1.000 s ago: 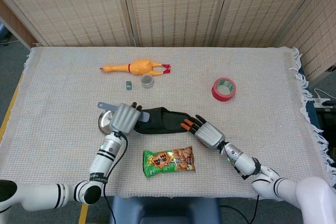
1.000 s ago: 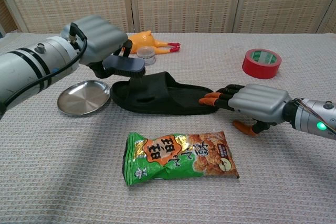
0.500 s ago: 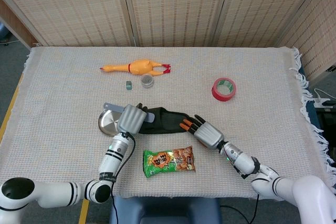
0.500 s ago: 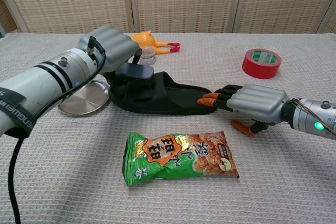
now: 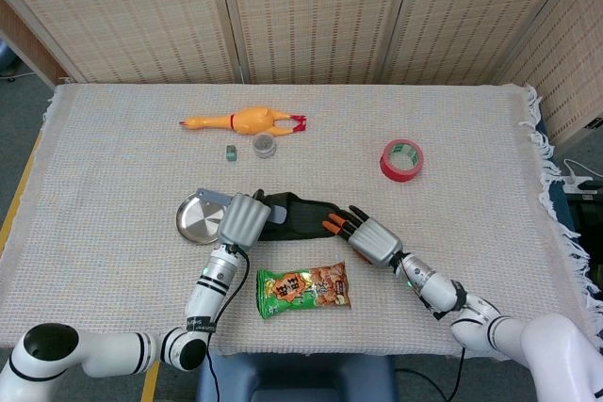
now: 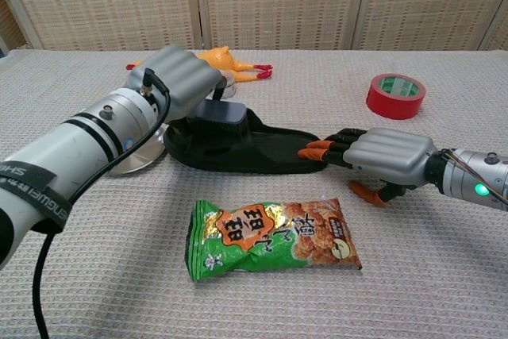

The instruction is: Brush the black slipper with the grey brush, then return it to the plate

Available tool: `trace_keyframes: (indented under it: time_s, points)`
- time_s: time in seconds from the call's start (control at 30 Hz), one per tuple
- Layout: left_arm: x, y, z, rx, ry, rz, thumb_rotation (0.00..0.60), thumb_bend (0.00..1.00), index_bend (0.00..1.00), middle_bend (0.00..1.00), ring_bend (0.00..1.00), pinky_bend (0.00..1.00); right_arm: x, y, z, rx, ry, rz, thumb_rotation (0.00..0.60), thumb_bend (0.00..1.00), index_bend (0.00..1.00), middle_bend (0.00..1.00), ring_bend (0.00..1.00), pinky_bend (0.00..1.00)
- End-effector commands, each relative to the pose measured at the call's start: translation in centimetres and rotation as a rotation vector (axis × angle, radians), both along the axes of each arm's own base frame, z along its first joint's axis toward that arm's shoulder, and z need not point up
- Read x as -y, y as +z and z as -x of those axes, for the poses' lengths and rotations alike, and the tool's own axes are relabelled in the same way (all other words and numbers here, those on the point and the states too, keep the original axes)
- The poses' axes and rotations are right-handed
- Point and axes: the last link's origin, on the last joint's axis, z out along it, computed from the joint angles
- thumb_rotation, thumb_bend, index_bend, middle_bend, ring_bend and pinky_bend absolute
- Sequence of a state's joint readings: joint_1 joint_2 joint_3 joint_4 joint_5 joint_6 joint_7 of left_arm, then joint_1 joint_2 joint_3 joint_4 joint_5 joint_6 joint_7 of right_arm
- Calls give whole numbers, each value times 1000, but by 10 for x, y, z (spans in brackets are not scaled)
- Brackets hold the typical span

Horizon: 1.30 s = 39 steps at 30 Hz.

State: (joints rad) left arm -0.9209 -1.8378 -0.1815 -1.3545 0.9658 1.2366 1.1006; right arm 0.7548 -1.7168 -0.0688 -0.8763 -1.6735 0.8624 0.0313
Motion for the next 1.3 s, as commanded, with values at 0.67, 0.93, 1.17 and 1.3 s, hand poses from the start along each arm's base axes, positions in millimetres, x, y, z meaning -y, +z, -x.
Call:
trace_keyframes:
  time_s: [0.67, 0.93, 1.17, 1.3]
  points:
    - [-9, 7, 45, 9, 44, -15, 600, 434, 653, 880, 685, 941, 1, -1, 8, -18, 5, 10, 600, 566, 41, 0, 0, 0]
    - [8, 0, 25, 33, -13, 27, 600, 434, 653, 879, 686, 941, 0, -4, 8, -19, 1, 2, 600, 566, 40, 0, 0, 0]
    - [11, -8, 13, 38, -37, 12, 600, 431, 655, 882, 686, 938, 0, -2, 10, -15, -5, 6, 600, 565, 39, 0, 0, 0]
    - [10, -11, 15, 33, -29, 16, 600, 428, 654, 882, 686, 938, 2, 0, 11, -14, -12, 14, 600, 566, 39, 0, 0, 0]
